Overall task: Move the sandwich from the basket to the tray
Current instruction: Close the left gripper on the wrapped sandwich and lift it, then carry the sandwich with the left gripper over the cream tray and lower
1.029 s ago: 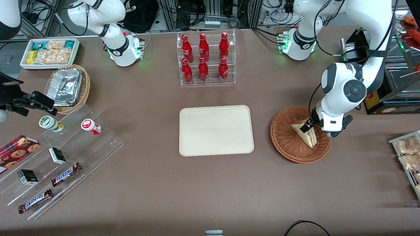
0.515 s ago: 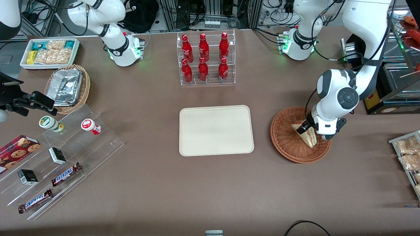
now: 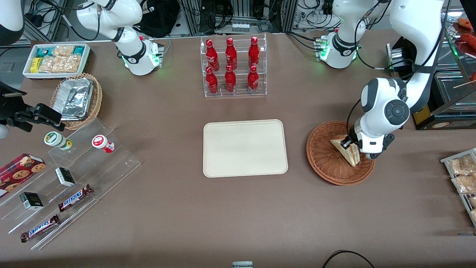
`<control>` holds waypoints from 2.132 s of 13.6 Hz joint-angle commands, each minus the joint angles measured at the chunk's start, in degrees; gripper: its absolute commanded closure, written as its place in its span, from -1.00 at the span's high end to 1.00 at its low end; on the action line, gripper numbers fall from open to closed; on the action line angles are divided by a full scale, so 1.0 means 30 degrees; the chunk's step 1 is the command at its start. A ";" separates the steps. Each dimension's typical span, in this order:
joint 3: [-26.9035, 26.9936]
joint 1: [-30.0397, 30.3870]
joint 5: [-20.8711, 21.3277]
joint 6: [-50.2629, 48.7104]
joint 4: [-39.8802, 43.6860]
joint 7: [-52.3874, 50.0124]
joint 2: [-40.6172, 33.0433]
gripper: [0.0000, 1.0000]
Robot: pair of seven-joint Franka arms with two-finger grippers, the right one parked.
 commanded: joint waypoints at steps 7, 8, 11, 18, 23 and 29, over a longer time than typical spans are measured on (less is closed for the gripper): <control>-0.4237 -0.0118 0.1914 -0.3665 0.3347 -0.0256 0.0051 -0.78; -0.4853 -0.0118 0.2268 -0.3722 0.3872 -0.0226 0.0517 -0.79; -0.6641 -0.0118 0.2360 -0.3752 0.5134 -0.0283 0.1662 -0.80; -0.7584 -0.3745 0.4905 -0.5012 1.0197 -0.2566 0.6110 -0.81; -0.7467 -0.6032 0.5783 -0.5070 1.3891 -0.3795 0.9364 -0.81; -0.7438 -0.7266 0.6110 -0.5950 1.6562 -0.6346 1.1975 -0.80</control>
